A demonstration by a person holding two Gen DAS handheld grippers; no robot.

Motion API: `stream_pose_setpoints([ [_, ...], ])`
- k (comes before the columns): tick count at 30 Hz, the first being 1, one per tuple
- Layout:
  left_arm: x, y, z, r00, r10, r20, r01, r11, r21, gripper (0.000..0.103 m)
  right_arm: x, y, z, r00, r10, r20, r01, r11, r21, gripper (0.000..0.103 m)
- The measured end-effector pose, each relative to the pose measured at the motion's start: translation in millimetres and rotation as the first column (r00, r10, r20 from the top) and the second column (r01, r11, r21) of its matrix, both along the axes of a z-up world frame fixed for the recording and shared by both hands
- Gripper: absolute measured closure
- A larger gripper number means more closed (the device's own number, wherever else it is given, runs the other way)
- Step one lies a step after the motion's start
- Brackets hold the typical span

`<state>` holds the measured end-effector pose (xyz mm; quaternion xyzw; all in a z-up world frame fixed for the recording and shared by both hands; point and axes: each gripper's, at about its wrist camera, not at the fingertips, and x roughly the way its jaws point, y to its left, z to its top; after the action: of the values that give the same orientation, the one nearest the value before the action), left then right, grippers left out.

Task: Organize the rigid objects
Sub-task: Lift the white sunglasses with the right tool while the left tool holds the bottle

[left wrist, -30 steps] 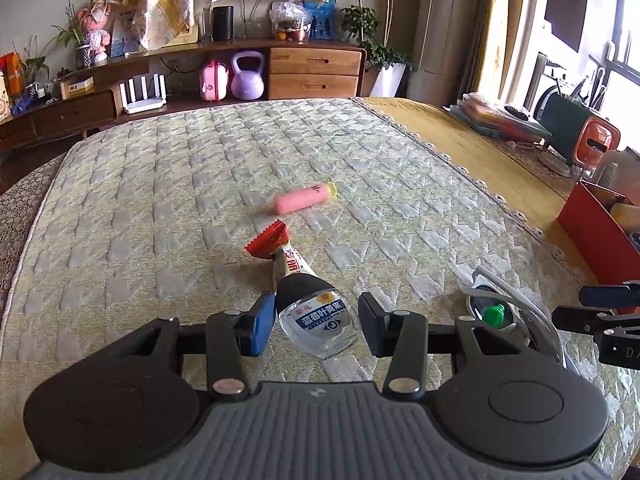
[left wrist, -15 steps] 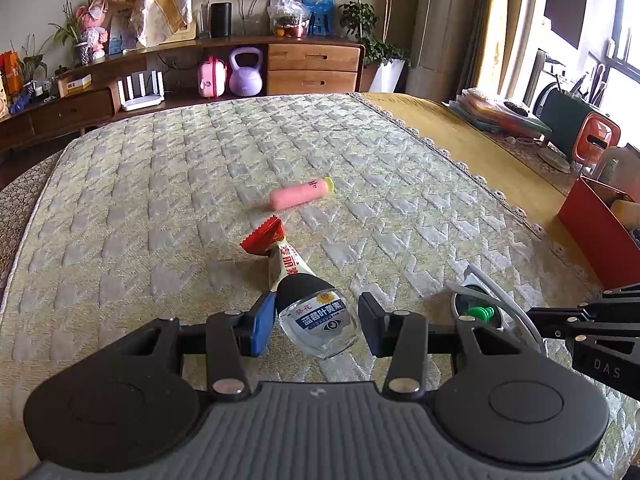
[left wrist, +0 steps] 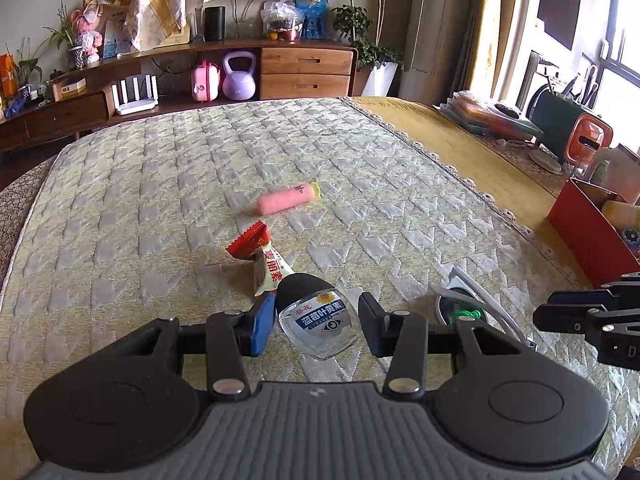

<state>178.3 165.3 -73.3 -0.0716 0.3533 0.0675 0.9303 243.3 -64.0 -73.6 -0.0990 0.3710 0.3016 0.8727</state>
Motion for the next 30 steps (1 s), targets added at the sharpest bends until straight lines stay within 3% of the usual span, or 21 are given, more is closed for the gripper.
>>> stream_pose_setpoints([
  [4,-2,2,2,1.000,0.005,0.002,-0.005,1.000,0.003,0.058,-8,19,0,0.998,0.050,-0.026,-0.050,0.998,0.024,0.078],
  [8,-3,5,2,1.000,0.013,0.003,-0.013,1.000,0.004,0.058,-9,36,-9,0.998,0.047,-0.031,-0.048,0.999,-0.023,0.081],
  [11,-4,5,2,1.000,0.015,0.001,-0.015,1.000,0.008,0.058,-9,38,-12,0.998,0.039,-0.040,-0.040,0.999,-0.029,0.097],
  [12,-4,5,1,1.000,0.017,-0.001,-0.017,1.000,0.008,0.058,-8,36,-12,0.998,0.036,-0.043,-0.037,0.999,-0.021,0.098],
  [20,-1,2,0,1.000,0.015,-0.008,-0.015,1.000,0.015,0.058,8,5,-11,0.982,-0.012,-0.189,0.044,0.985,0.166,0.098],
  [24,1,-2,2,1.000,0.011,-0.010,-0.011,1.000,0.018,0.058,18,-20,-10,0.962,-0.034,-0.270,0.118,0.947,0.300,0.098],
  [27,2,-6,3,1.000,0.005,-0.010,-0.005,1.000,0.023,0.058,28,-46,-12,0.933,-0.047,-0.356,0.211,0.875,0.435,0.098],
  [30,4,-10,4,1.000,-0.001,-0.013,0.002,1.000,0.030,0.058,36,-66,-22,0.911,-0.081,-0.405,0.285,0.833,0.475,0.098],
])
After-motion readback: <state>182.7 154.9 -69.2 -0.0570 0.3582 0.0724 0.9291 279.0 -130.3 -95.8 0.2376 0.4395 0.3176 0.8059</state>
